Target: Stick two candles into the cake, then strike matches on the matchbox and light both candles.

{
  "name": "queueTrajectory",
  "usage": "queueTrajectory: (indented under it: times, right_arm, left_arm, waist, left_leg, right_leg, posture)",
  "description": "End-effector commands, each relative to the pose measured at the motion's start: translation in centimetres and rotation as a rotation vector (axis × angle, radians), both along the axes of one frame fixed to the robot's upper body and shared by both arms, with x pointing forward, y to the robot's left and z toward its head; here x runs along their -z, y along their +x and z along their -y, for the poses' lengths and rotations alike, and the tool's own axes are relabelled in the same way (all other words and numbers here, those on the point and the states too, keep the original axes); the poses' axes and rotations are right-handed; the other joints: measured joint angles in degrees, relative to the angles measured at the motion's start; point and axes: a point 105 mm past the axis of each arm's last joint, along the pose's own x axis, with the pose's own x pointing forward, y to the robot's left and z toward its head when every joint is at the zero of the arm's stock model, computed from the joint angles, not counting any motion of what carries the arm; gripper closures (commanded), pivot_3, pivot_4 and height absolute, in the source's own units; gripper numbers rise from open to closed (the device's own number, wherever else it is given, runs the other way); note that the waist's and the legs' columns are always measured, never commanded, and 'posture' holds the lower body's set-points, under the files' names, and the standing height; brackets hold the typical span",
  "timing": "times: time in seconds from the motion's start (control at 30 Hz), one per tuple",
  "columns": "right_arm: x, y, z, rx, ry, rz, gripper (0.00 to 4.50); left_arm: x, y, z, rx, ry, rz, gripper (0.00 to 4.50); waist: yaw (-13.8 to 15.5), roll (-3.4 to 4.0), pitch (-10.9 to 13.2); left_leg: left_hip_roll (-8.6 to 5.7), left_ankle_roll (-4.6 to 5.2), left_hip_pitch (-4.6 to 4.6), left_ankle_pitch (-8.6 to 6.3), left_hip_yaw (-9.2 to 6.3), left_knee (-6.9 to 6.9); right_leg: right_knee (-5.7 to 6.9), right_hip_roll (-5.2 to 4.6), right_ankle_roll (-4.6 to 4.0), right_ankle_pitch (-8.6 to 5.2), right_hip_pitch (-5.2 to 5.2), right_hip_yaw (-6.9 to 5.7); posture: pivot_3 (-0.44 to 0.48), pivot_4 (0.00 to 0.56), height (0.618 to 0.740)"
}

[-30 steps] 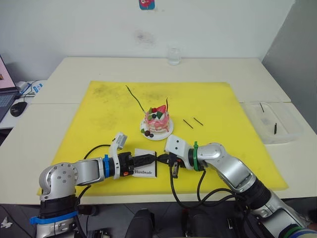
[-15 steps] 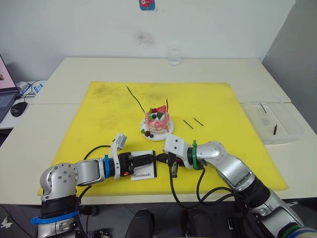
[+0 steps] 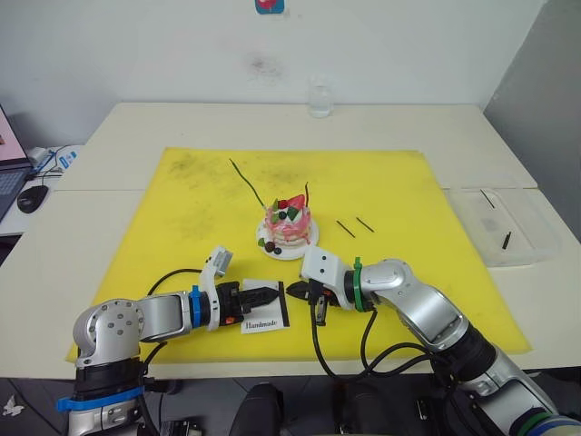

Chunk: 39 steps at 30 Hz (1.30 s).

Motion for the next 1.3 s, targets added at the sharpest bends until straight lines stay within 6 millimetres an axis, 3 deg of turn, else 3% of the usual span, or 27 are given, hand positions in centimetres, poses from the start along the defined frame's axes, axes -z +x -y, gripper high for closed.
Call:
queueTrajectory:
  times: [0.03,0.27,0.47,0.63,0.73,0.83,1.0,1.3]
  right_arm:
    - [-2.0,0.3,-0.1,0.025,0.066,0.049,4.50]
    - [-5.9,0.2,1.0,0.076,0.177,0.076,4.50]
    - [-7.5,-0.4,4.2,0.140,0.180,0.105,4.50]
    - [-7.6,-1.0,6.2,0.210,0.176,0.112,4.50]
    - [-7.8,0.0,7.2,0.322,0.207,0.187,4.50]
    - [-7.6,1.2,7.9,0.442,0.258,0.218,3.91]
    - [-5.9,3.5,8.3,0.569,0.244,0.329,2.25]
    - [-4.5,7.3,7.4,0.658,0.320,0.364,2.25]
  left_arm:
    - [1.8,-0.5,-0.7,-0.018,0.069,-0.064,4.47]
    - [-2.4,-1.6,0.5,0.128,-0.055,0.075,4.47]
    - [-5.8,-2.2,0.3,0.221,-0.170,0.189,4.47]
    - [-6.0,-2.3,0.0,0.259,-0.157,0.212,4.47]
    - [-5.9,-1.9,-0.1,0.256,-0.119,0.239,4.47]
    - [-6.0,-1.7,0.0,0.263,-0.095,0.272,4.50]
    - [-6.1,-1.5,0.2,0.303,-0.023,0.341,4.50]
    - [-6.3,-1.4,0.6,0.320,-0.013,0.381,4.50]
  waist:
    - [0.0,0.00,0.0]
    - [0.0,0.03,0.0]
    - [0.1,0.00,0.1]
    - [-0.1,0.00,0.1]
    - [-0.2,-0.01,0.1]
    - [-0.2,-0.02,0.1]
    - [-0.1,-0.03,0.1]
    - [-0.4,-0.03,0.1]
  left_leg:
    - [0.00,0.00,0.00,0.00,0.00,0.00]
    - [0.01,-0.05,-0.25,-0.02,-0.03,-0.03]
    - [-0.02,-0.46,-1.12,0.16,-0.06,-0.01]
    - [0.00,-0.30,-1.09,0.03,-0.05,-0.04]
    - [0.05,-0.29,-1.06,0.03,0.02,-0.05]
    - [0.05,-0.29,-1.04,0.03,0.03,-0.04]
    - [0.04,-0.29,-1.02,0.04,0.13,-0.03]
    - [0.10,-0.28,-1.00,0.04,0.19,-0.03]
  right_leg:
    - [0.00,0.00,0.00,0.00,0.00,0.00]
    - [-0.06,0.01,0.01,-0.05,-0.14,-0.02]
    - [-0.04,-0.01,0.04,-0.06,-0.99,-0.03]
    - [-0.05,0.00,0.00,-0.13,-0.99,-0.05]
    - [-0.04,0.03,-0.03,-0.15,-0.99,-0.02]
    - [0.00,0.05,-0.02,-0.14,-0.99,-0.01]
    - [0.00,0.05,0.00,-0.13,-0.97,0.06]
    - [0.08,0.12,-0.02,-0.13,-0.99,0.11]
  posture:
    - [0.000,0.150,0.740]
    - [0.000,0.150,0.740]
    - [0.000,0.150,0.740]
    - [0.000,0.150,0.740]
    - [0.000,0.150,0.740]
    - [0.000,0.150,0.740]
    - [0.000,0.150,0.740]
    - [0.000,0.150,0.740]
